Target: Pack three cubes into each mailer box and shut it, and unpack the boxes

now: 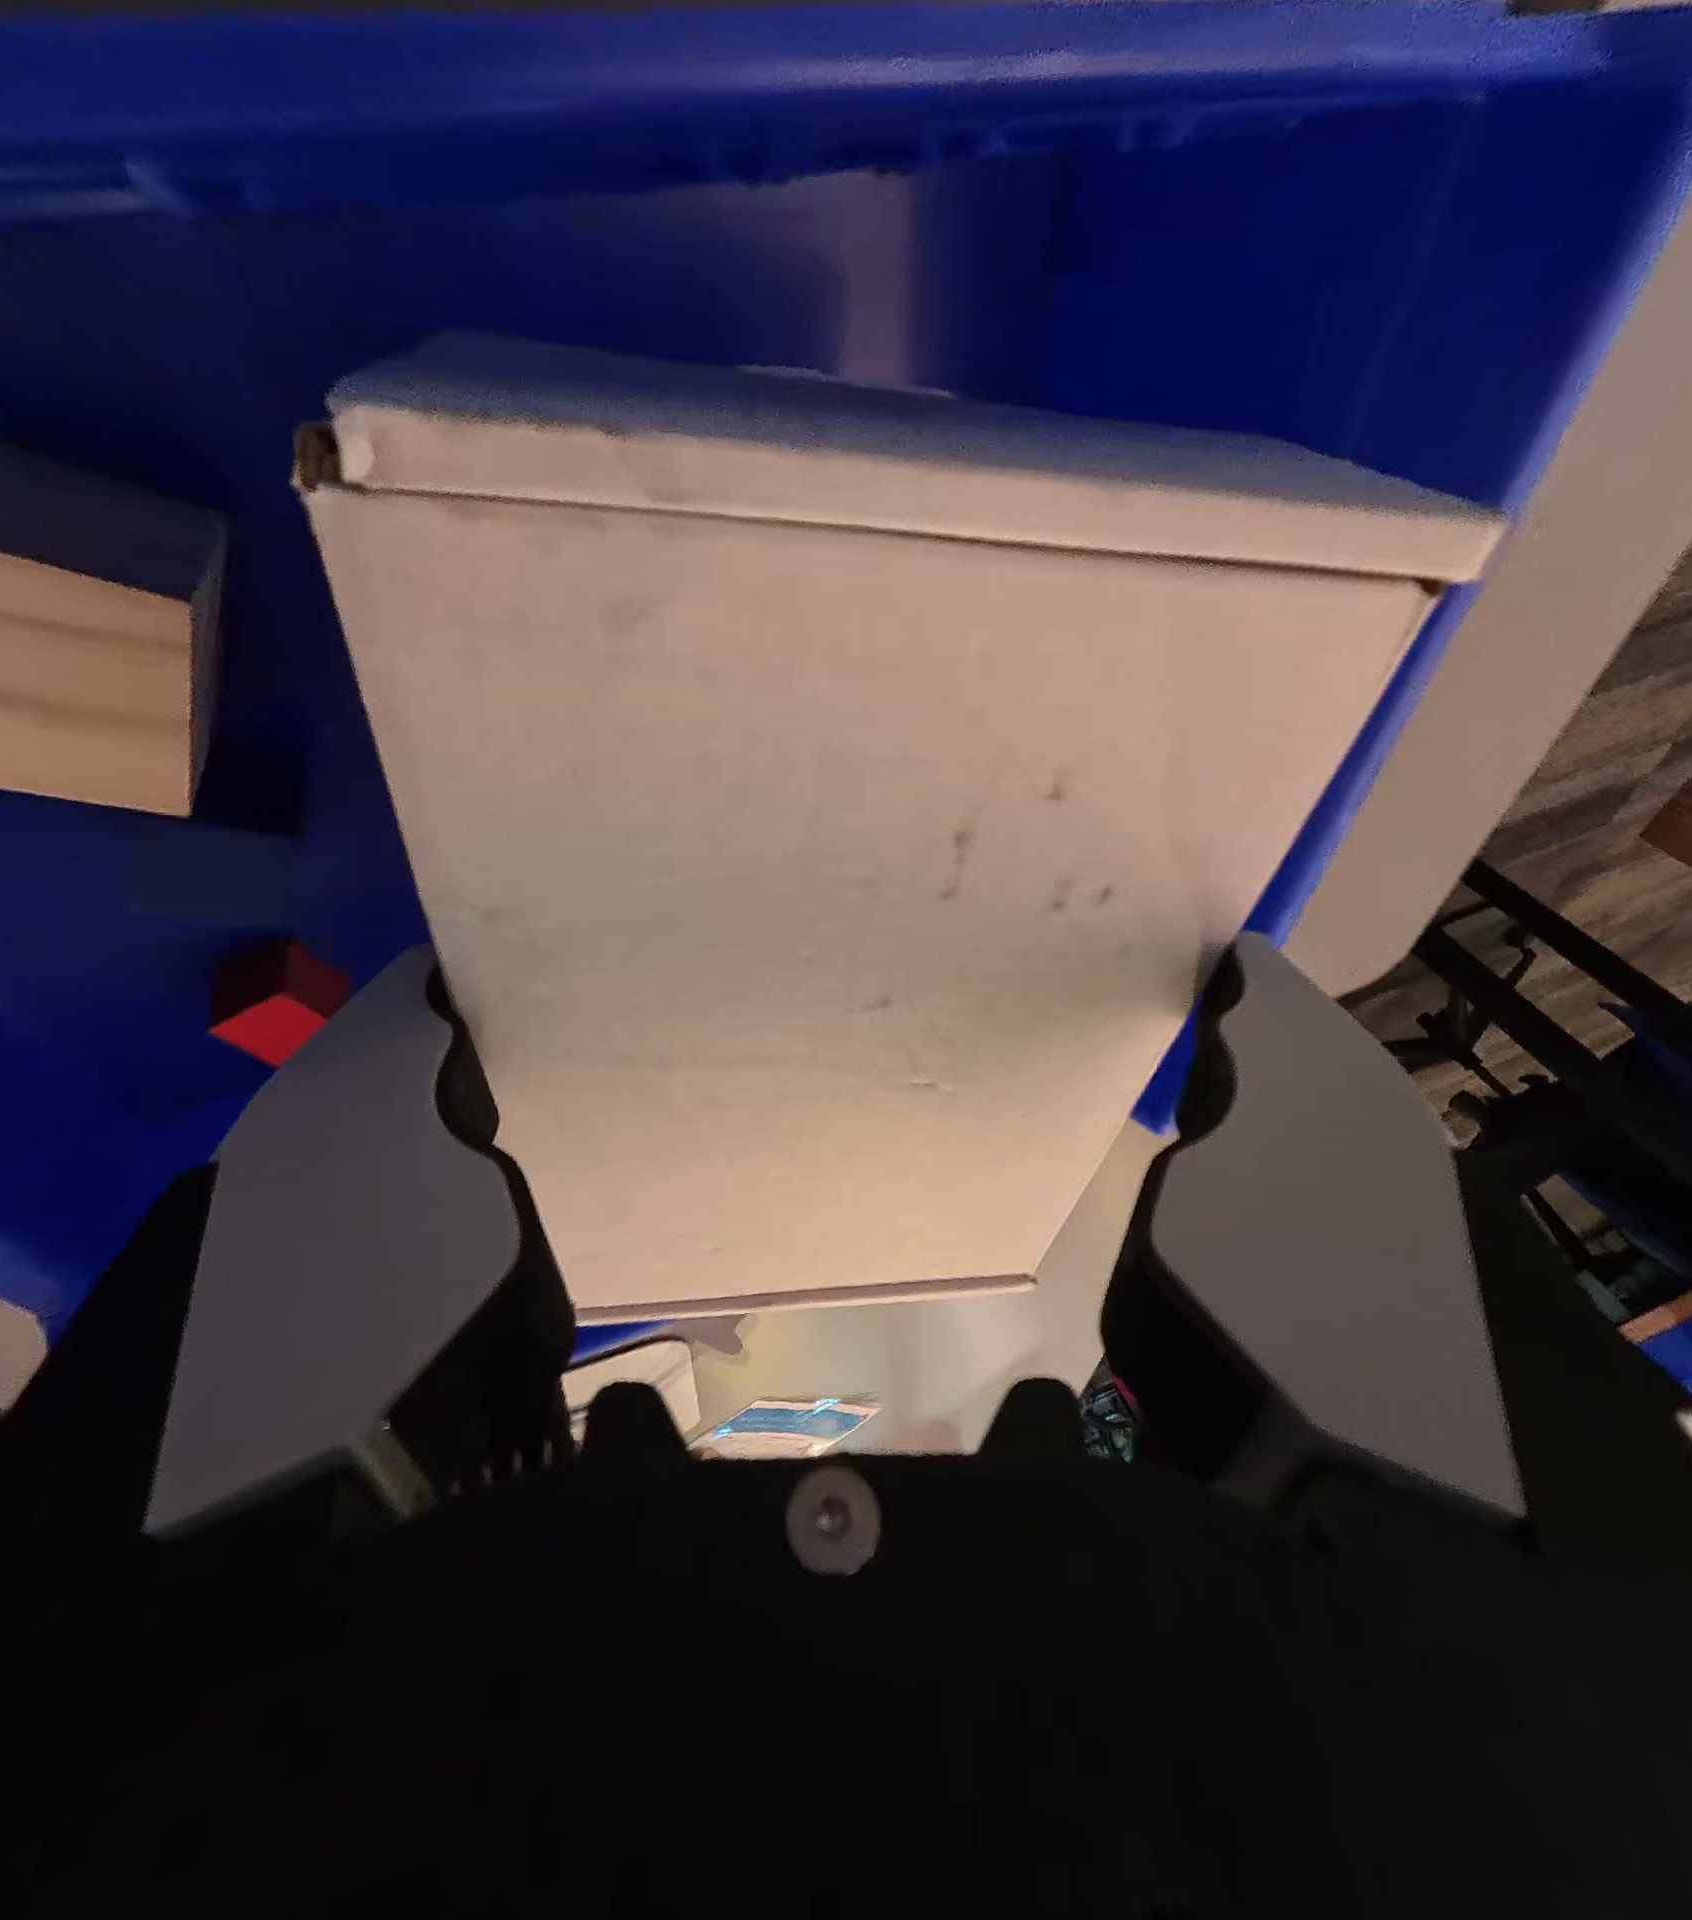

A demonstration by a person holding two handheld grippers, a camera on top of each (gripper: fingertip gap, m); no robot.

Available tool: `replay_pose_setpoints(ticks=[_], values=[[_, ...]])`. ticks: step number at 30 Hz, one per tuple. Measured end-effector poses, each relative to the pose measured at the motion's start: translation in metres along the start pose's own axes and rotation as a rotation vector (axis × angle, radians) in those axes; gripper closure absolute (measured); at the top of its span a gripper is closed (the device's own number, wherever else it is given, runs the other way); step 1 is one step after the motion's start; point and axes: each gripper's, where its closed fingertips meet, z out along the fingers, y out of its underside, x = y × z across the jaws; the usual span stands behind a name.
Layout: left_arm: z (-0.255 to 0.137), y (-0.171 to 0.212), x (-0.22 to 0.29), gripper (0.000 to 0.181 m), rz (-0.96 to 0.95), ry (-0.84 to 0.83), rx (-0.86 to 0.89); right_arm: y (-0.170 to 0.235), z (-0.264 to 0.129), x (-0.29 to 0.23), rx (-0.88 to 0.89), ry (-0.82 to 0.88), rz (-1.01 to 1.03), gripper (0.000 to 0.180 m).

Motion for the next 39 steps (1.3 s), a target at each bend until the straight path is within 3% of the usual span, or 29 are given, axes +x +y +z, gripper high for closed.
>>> replay_pose_setpoints(ticks=[13,21,25,34,39], values=[[0.005,0.009,-0.002,0.04,-0.019,0.03,-0.026,-0.003,0.047,-0.001,-0.09,-0.038,-0.15,0.048],[0.007,0.008,0.003,0.04,-0.001,0.041,-0.026,0.0,0.052,0.005,-0.105,0.035,-0.194,0.049],[0.006,0.007,0.004,0.04,0.005,0.035,-0.028,0.001,0.029,0.01,-0.089,0.093,-0.191,0.056],[0.005,0.002,0.01,0.039,0.06,0.004,-0.035,-0.015,-0.074,0.025,0.113,0.347,-0.113,0.061],[0.005,0.0,0.01,0.039,0.069,-0.008,-0.031,-0.018,-0.099,0.025,0.109,0.428,-0.106,0.062]])
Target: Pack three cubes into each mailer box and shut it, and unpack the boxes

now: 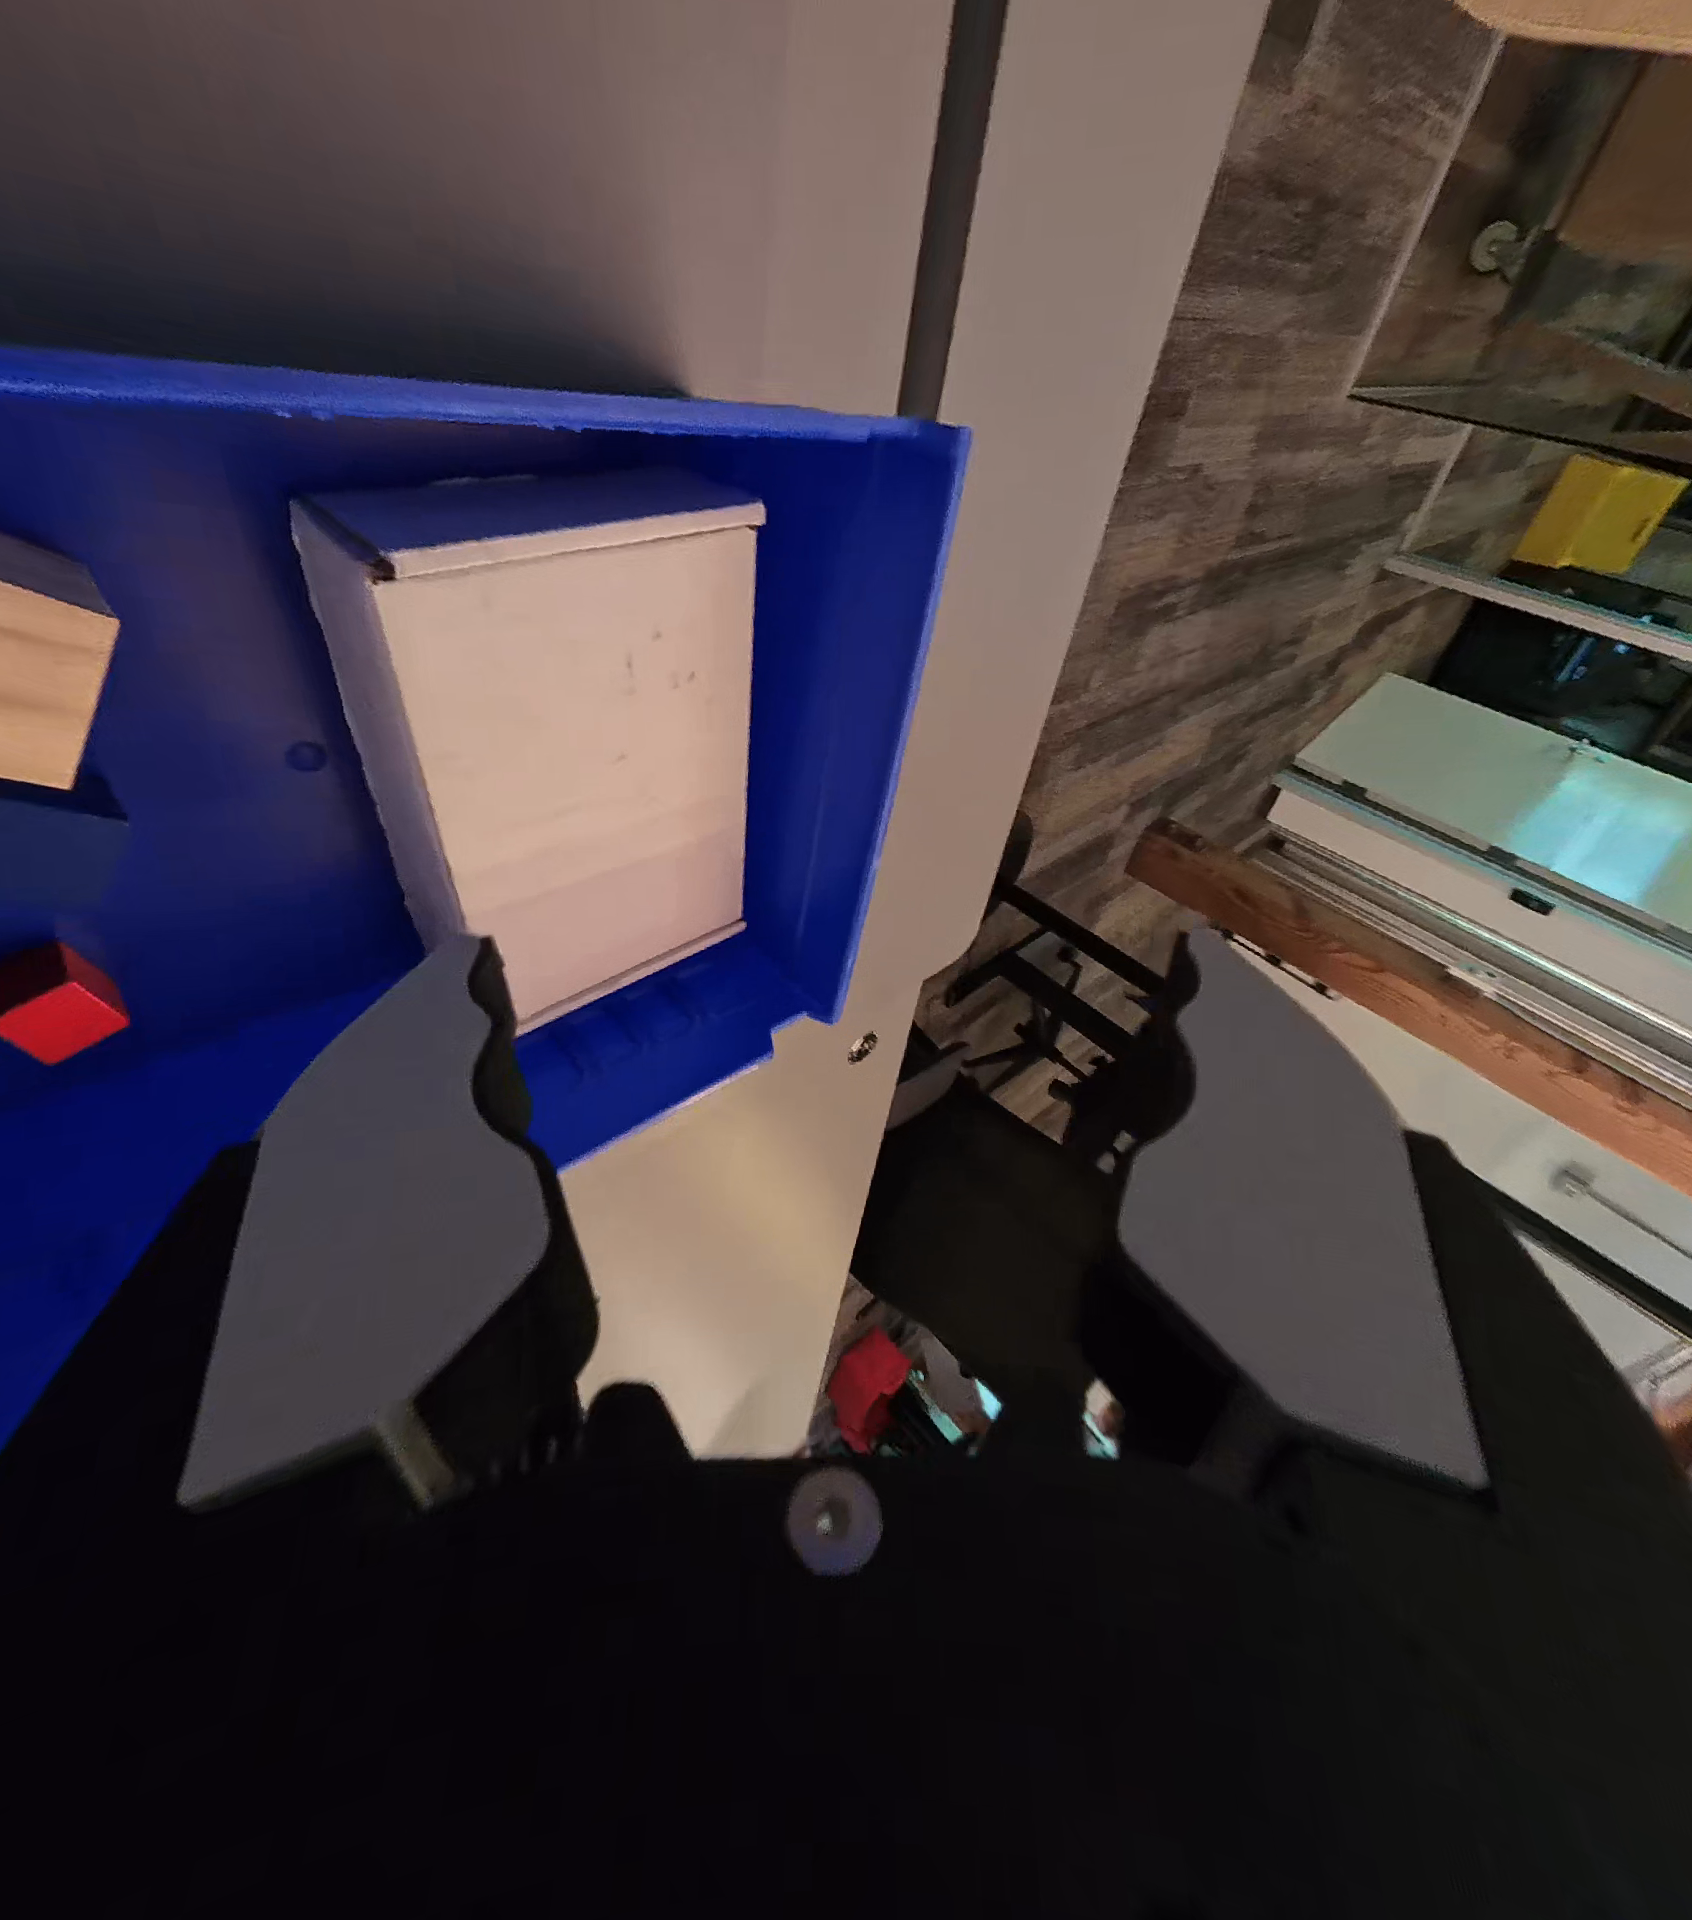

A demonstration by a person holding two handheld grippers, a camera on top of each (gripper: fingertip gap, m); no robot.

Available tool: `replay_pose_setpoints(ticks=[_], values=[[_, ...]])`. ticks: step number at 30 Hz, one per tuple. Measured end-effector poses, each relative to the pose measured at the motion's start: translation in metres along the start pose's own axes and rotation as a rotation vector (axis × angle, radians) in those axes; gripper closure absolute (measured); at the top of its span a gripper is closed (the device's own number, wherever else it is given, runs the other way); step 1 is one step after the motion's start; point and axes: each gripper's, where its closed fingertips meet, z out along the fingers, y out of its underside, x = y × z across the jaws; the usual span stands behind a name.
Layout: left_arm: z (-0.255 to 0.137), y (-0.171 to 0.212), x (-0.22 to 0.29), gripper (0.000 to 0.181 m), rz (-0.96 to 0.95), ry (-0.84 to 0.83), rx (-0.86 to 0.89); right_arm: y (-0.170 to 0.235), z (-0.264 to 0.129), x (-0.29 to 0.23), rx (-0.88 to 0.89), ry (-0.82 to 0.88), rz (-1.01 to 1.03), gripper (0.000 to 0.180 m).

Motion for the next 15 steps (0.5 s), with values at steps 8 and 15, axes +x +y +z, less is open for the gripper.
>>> replay_pose_setpoints(ticks=[8,15], values=[[-0.013,-0.013,-0.014,0.042,-0.015,-0.078,0.088,-0.037,-0.049,0.048,0.285,0.315,0.345,0.062],[-0.054,-0.05,-0.04,0.048,-0.07,-0.211,0.4,-0.094,-0.17,0.077,1.213,0.77,0.837,0.086]])
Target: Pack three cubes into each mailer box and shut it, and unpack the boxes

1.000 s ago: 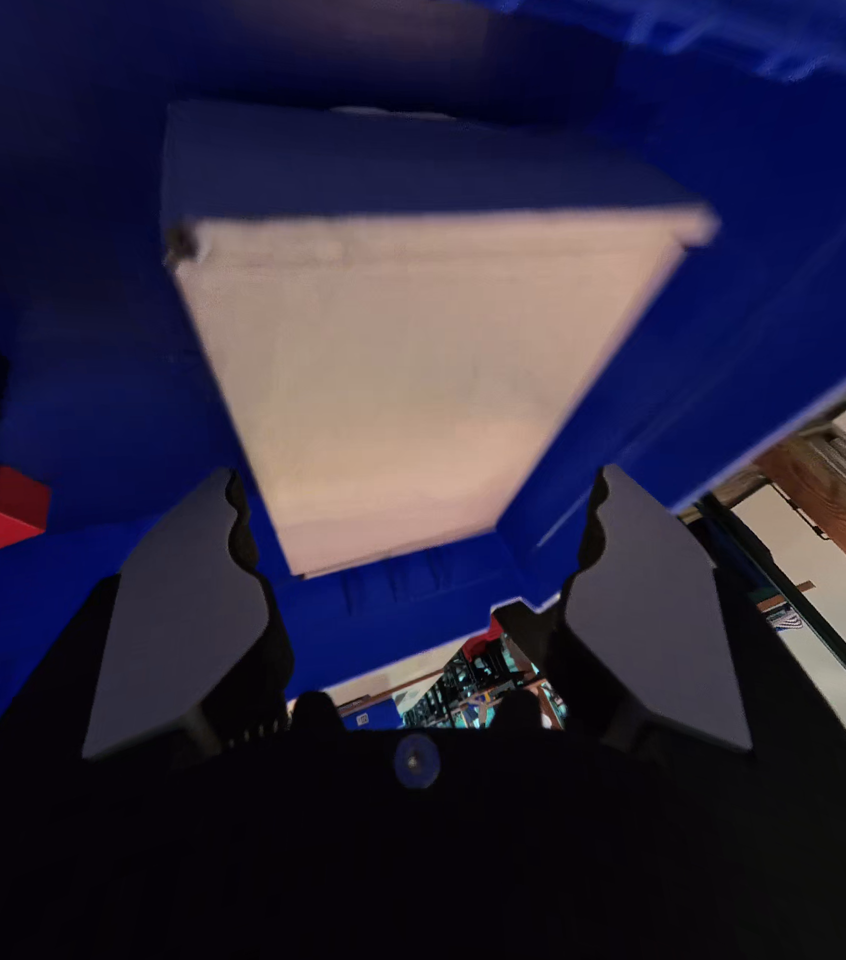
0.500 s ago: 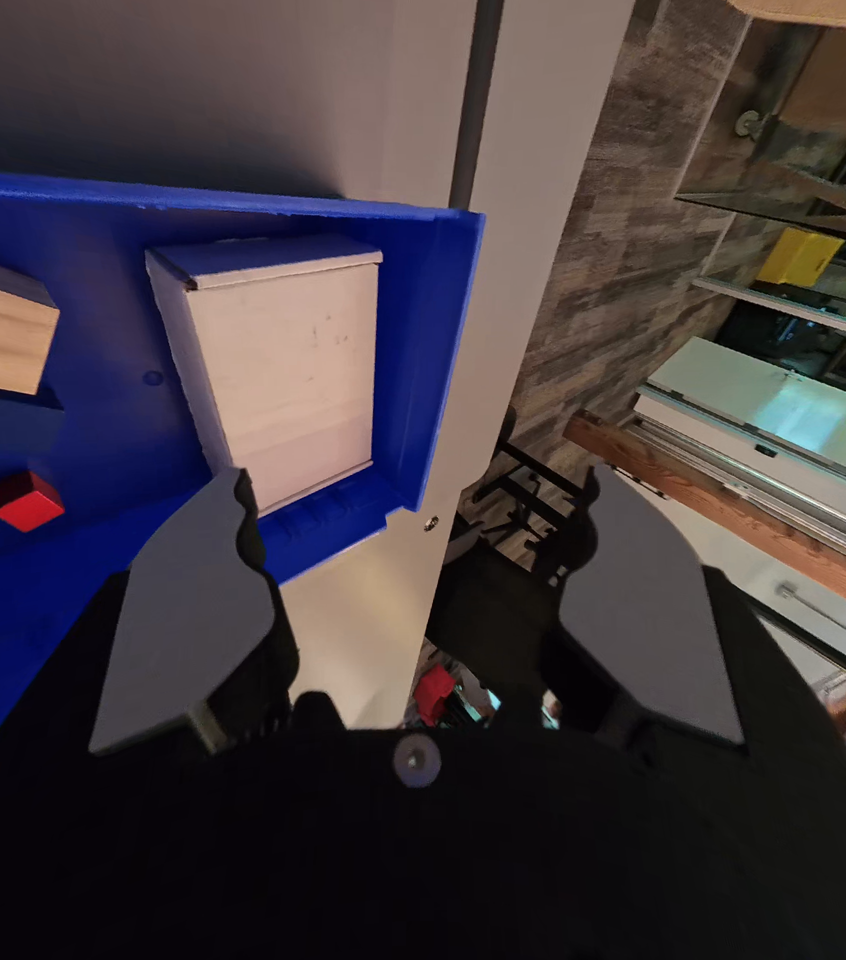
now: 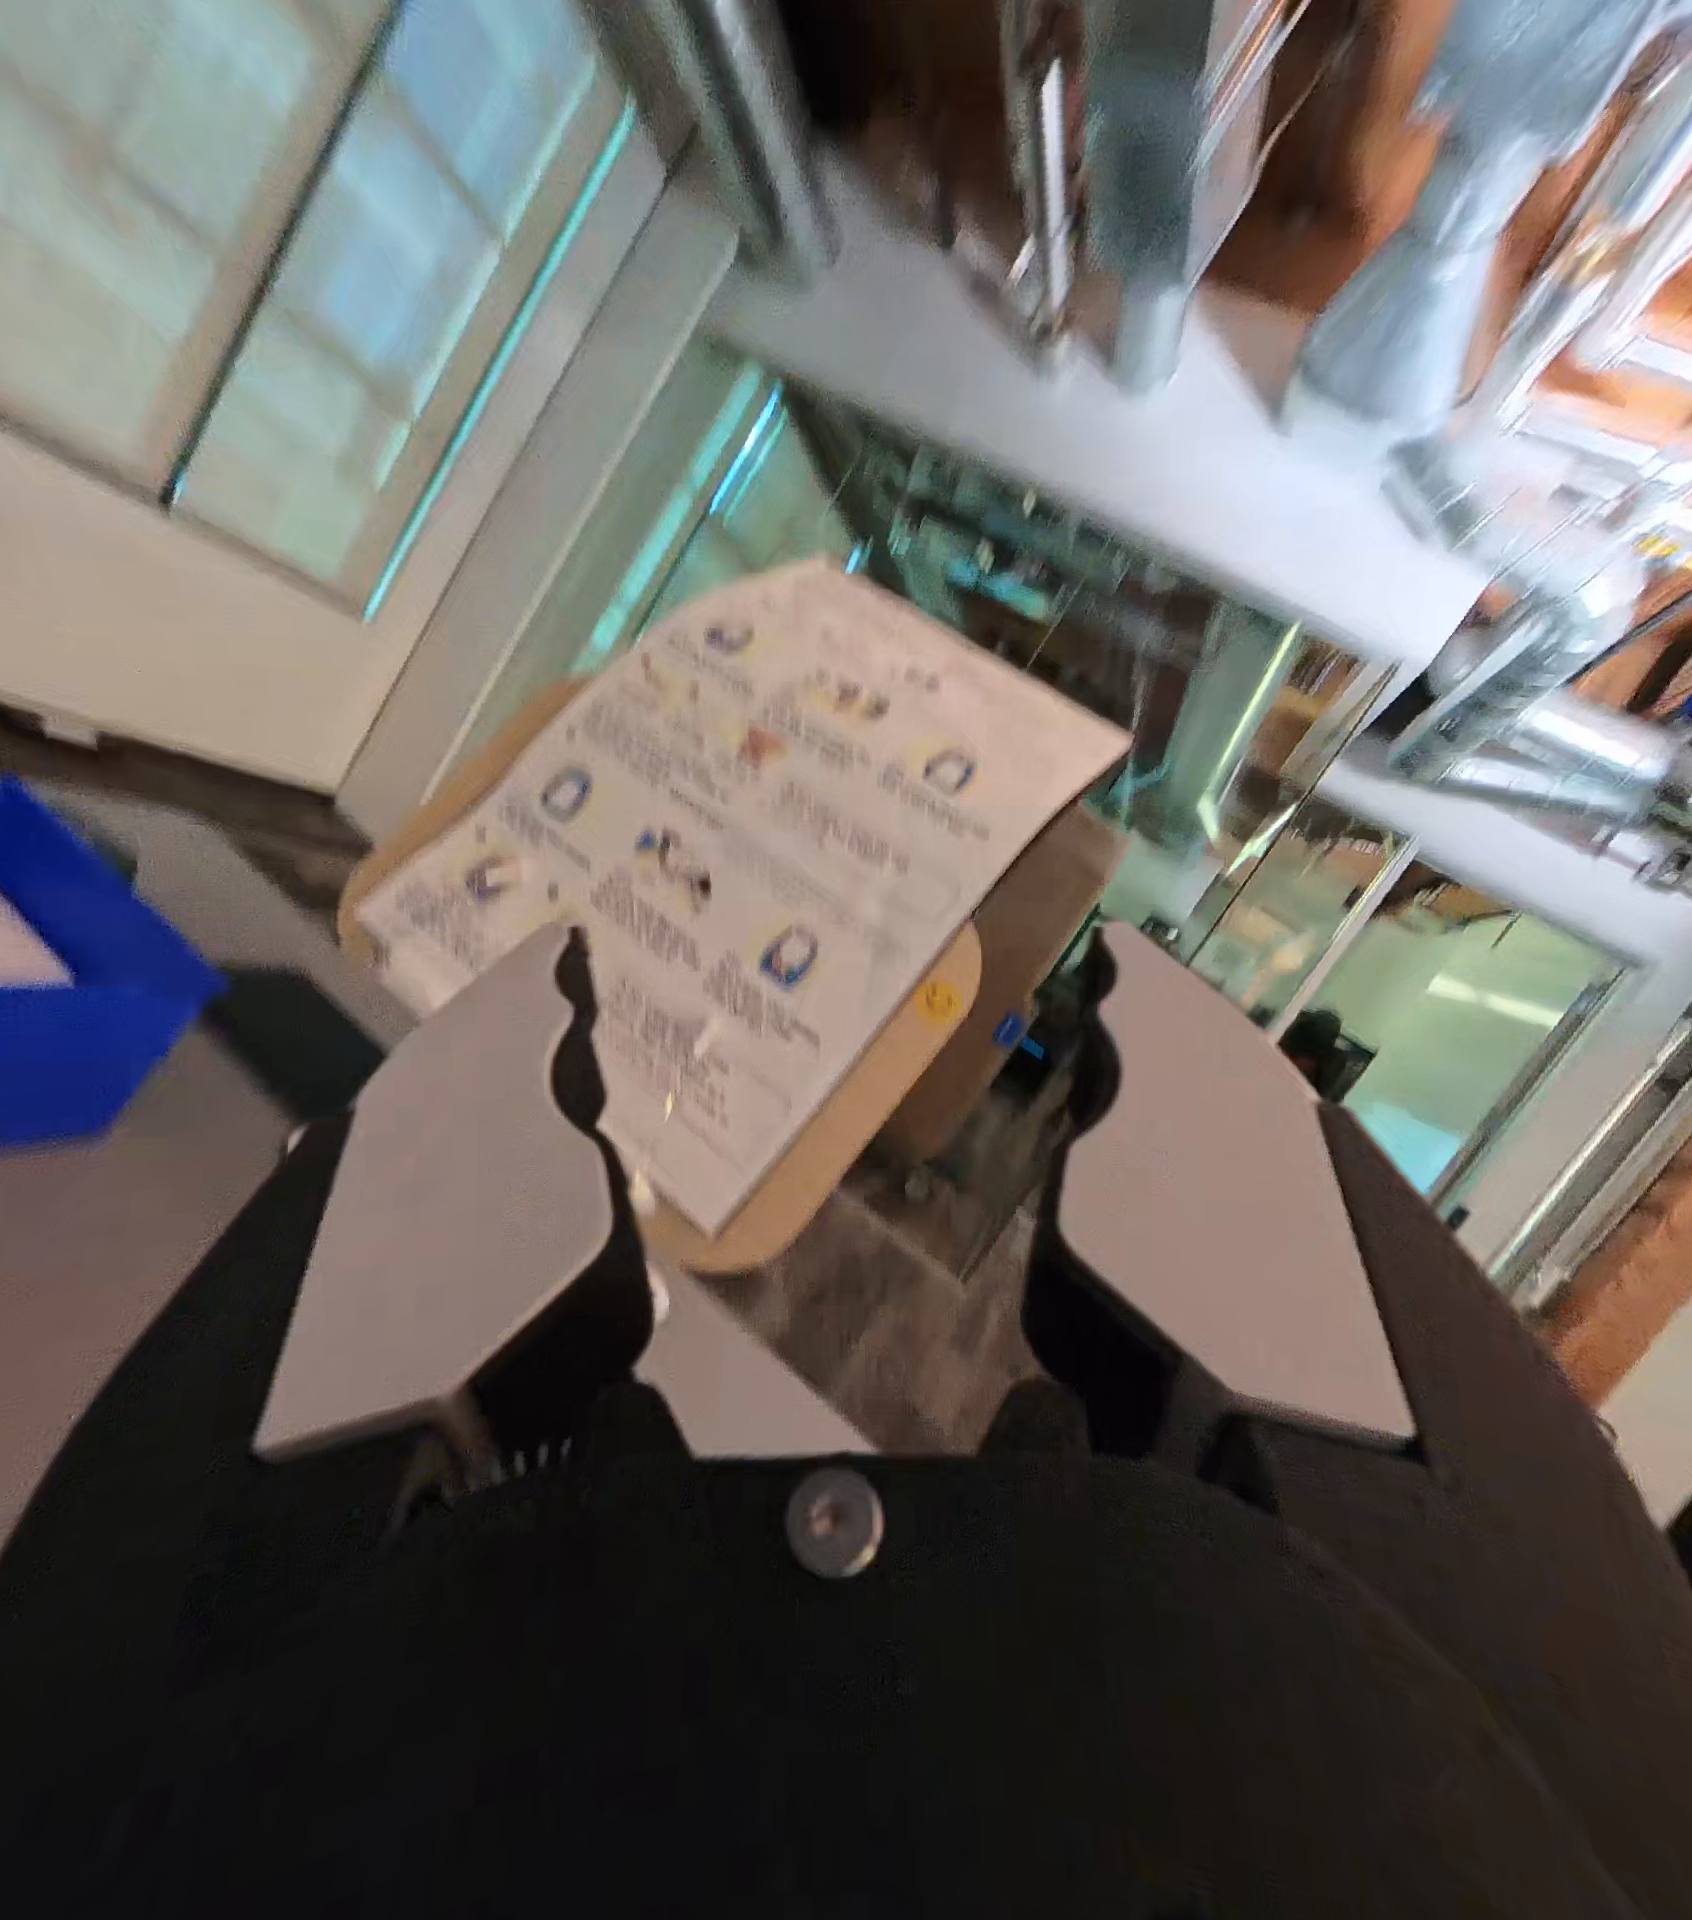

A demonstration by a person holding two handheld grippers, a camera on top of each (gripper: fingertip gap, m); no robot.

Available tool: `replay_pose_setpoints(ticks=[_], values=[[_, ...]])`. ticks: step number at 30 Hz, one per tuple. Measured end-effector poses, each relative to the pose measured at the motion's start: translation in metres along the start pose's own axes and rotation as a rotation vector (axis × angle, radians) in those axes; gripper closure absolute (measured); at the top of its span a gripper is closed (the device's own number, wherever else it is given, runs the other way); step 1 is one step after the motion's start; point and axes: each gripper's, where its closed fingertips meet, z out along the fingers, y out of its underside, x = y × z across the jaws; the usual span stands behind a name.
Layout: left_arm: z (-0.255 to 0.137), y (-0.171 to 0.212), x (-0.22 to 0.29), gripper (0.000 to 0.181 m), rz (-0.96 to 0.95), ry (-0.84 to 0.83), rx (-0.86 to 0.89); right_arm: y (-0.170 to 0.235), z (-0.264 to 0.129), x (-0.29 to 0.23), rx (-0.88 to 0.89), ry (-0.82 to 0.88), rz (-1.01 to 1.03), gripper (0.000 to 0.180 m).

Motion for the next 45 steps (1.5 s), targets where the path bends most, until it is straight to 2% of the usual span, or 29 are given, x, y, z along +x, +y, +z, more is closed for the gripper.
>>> replay_pose_setpoints(ticks=[2,4,6,9,12,14,16,18,19,23,26,28,32,36,38,41,45], values=[[-0.012,-0.016,-0.009,0.053,-0.019,-0.041,0.113,-0.018,0.01,-0.011,0.04,0.027,0.013,0.104],[-0.026,-0.029,-0.017,0.058,-0.055,-0.07,0.22,-0.029,0.028,-0.033,0.014,-0.048,0.01,0.108],[-0.039,-0.04,-0.025,0.059,-0.103,-0.084,0.314,-0.025,0.041,-0.045,-0.065,-0.059,-0.004,0.108],[-0.06,-0.052,-0.034,0.06,-0.151,-0.099,0.432,-0.013,0.047,-0.068,-0.099,-0.123,0.01,0.129],[-0.094,-0.067,-0.046,0.069,-0.14,-0.171,0.568,0.012,0.046,-0.074,-0.181,-0.165,0.001,0.131],[-0.12,-0.068,-0.056,0.078,-0.067,-0.257,0.64,0.018,0.043,-0.068,-0.206,-0.165,0.013,0.131],[-0.147,-0.064,-0.081,0.087,0.012,-0.454,0.653,0.017,0.04,-0.062,-0.204,-0.173,0.065,0.132],[-0.162,-0.053,-0.105,0.097,0.047,-0.547,0.52,0.015,0.036,-0.058,-0.195,-0.184,0.096,0.132],[-0.163,-0.044,-0.117,0.095,0.061,-0.551,0.397,0.016,0.034,-0.054,-0.196,-0.178,0.093,0.132],[-0.171,0.024,-0.184,0.087,0.152,-0.61,-0.229,0.017,0.029,-0.045,-0.217,-0.172,0.071,0.125],[-0.165,0.071,-0.212,0.095,0.146,-0.469,-0.485,0.012,0.029,-0.036,-0.2,-0.116,0.079,0.11],[-0.156,0.094,-0.225,0.096,0.129,-0.377,-0.553,0.005,0.029,-0.026,-0.154,-0.033,0.072,0.096],[-0.142,0.134,-0.254,0.082,0.05,-0.268,-0.702,0.001,0.028,-0.015,-0.135,0.055,0.091,0.091],[-0.136,0.153,-0.282,0.068,-0.001,-0.248,-0.81,0.021,0.028,0.001,-0.263,0.197,-0.003,0.081],[-0.133,0.159,-0.289,0.07,-0.009,-0.236,-0.843,0.034,0.028,0.008,-0.338,0.25,-0.034,0.08],[-0.127,0.166,-0.291,0.06,-0.037,-0.191,-0.879,0.052,0.028,0.014,-0.428,0.299,-0.057,0.08],[-0.118,0.177,-0.286,0.058,-0.065,-0.137,-0.902,0.071,0.03,0.011,-0.508,0.289,-0.074,0.08]])
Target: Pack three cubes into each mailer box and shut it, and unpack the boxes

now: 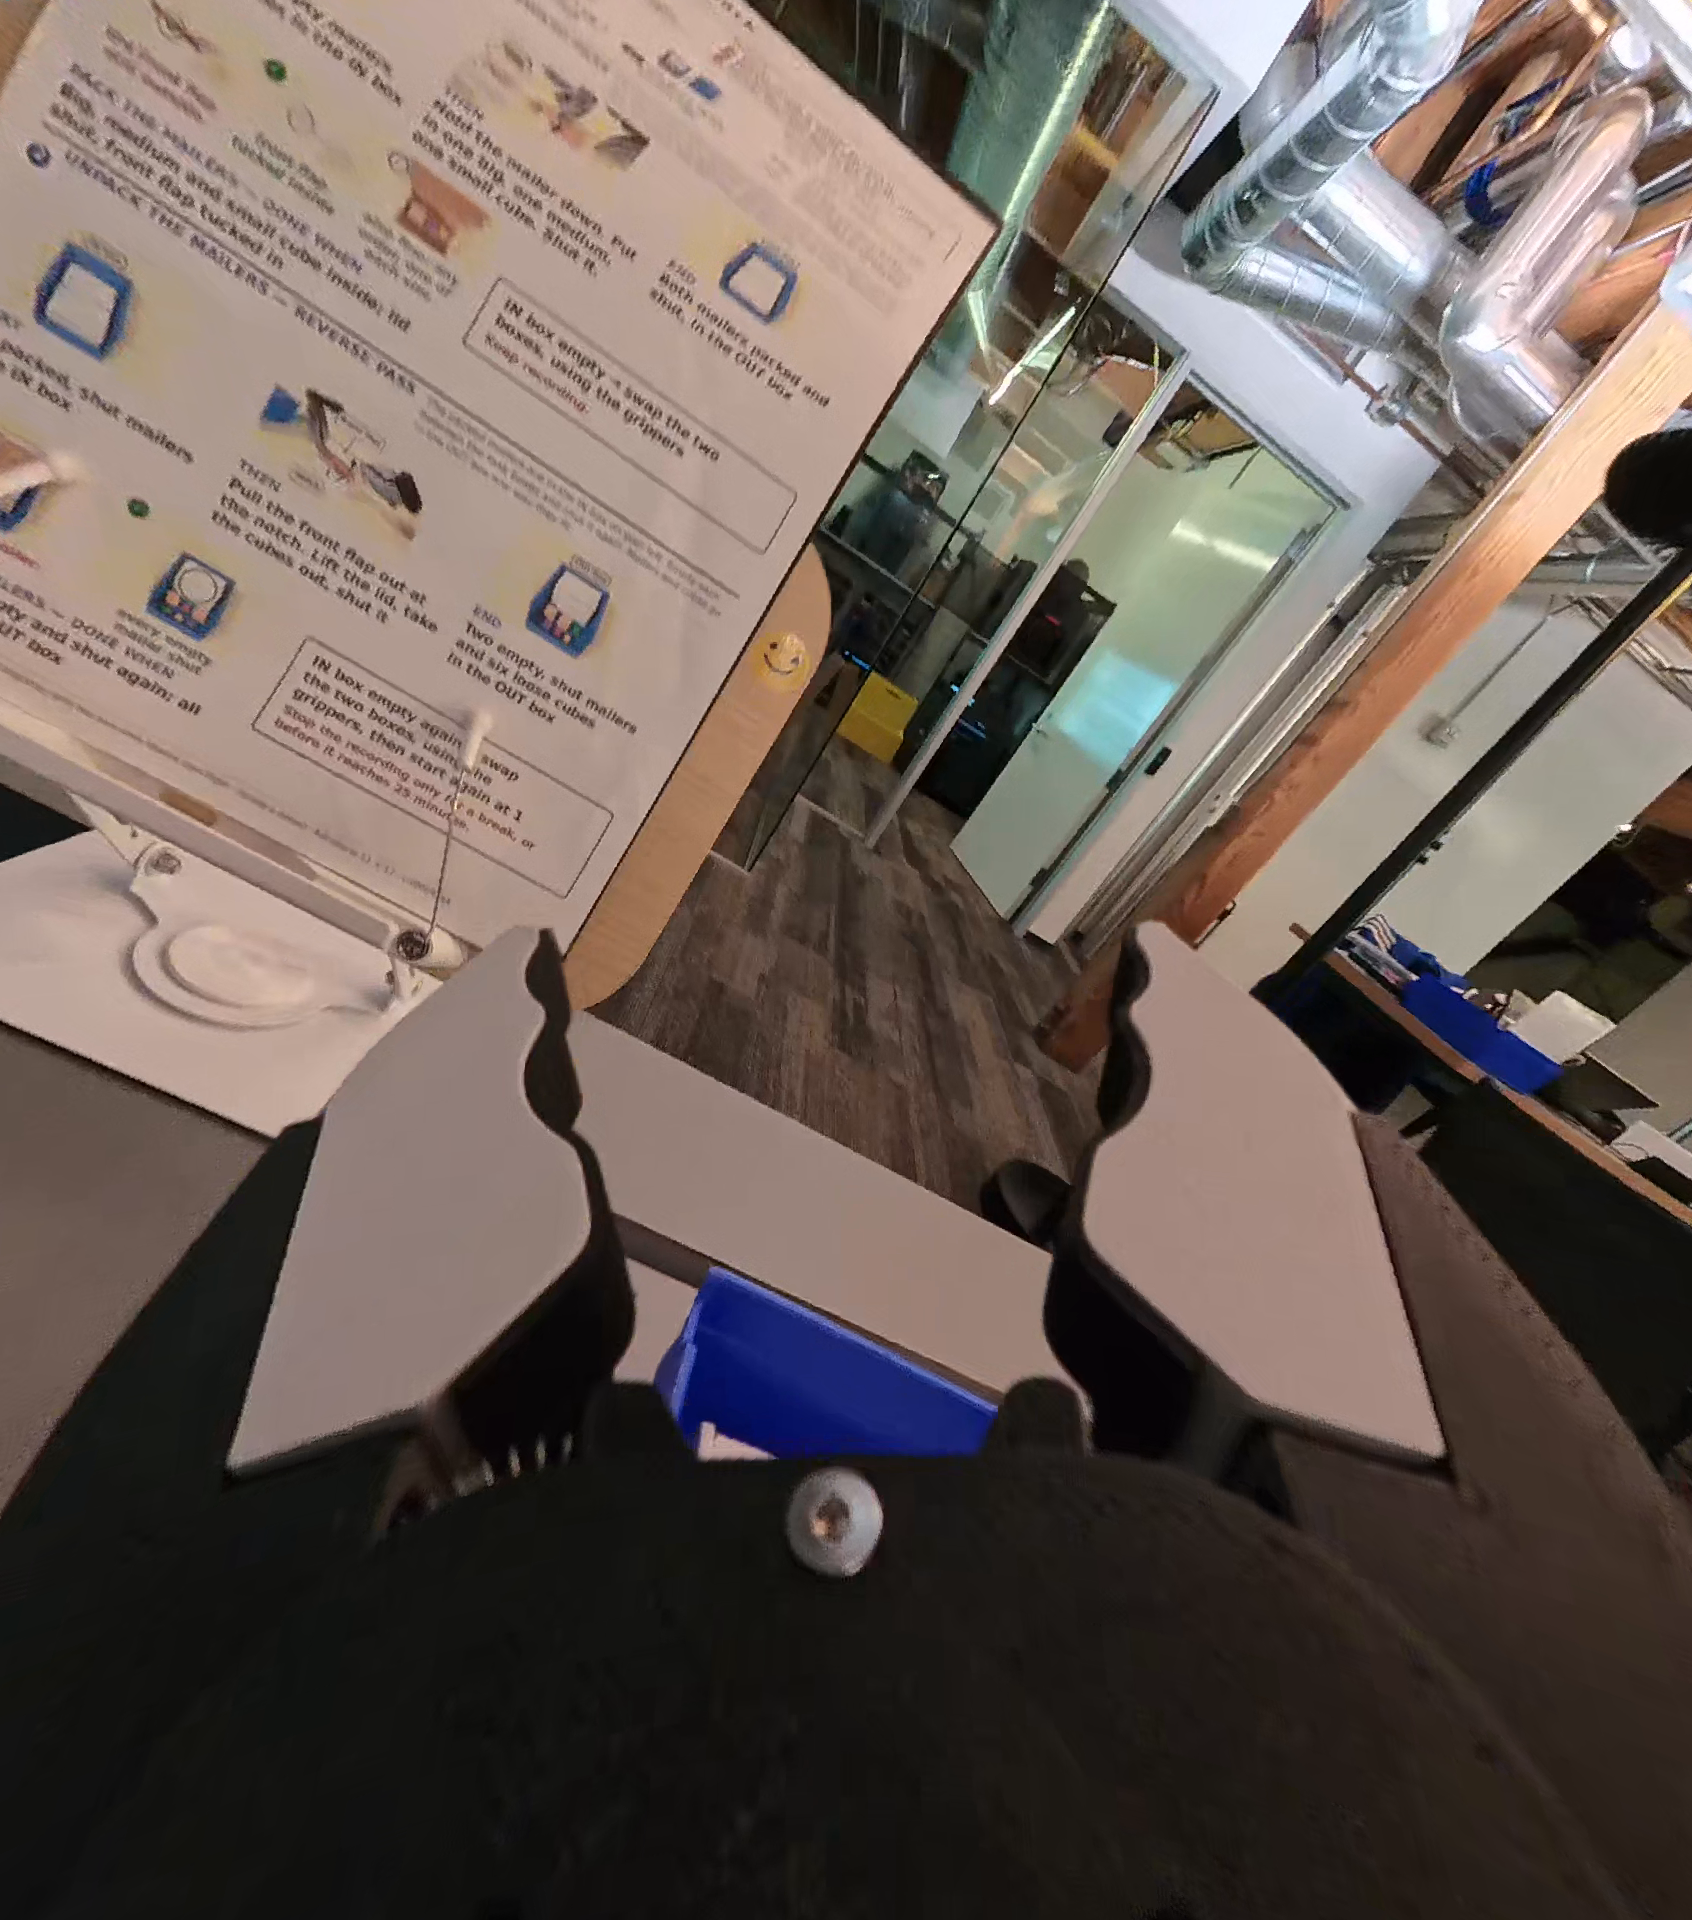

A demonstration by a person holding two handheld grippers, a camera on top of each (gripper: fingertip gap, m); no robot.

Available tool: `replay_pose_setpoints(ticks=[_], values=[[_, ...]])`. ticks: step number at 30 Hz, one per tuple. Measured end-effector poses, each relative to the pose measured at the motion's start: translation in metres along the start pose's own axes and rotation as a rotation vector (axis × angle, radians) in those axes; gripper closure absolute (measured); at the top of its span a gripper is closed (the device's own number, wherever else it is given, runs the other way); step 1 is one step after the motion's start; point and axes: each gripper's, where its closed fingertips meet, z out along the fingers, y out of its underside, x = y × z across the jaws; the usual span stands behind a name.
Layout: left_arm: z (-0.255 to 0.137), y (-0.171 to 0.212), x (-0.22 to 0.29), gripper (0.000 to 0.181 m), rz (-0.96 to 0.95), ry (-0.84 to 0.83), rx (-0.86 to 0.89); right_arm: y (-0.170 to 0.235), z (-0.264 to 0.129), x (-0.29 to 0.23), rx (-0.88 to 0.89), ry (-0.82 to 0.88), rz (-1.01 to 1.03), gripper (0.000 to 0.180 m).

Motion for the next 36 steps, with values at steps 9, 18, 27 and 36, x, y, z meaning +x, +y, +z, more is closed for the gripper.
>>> replay_pose_setpoints(ticks=[9,18,27,36], values=[[0.012,0.008,0.007,0.057,-0.005,0.002,-0.028,0.007,0.006,-0.011,-0.028,-0.026,-0.047,0.08],[-0.009,0.042,0.053,0.058,0.021,0.056,-0.206,0.009,0.008,-0.023,-0.044,-0.08,-0.045,0.078],[-0.015,0.038,0.053,0.052,0.084,0.05,-0.142,0.006,0.008,-0.038,-0.034,-0.13,-0.073,0.077],[0.008,0.049,0.062,0.038,0.054,0.175,-0.157,0.018,0.015,-0.039,-0.066,-0.139,-0.07,0.075]])
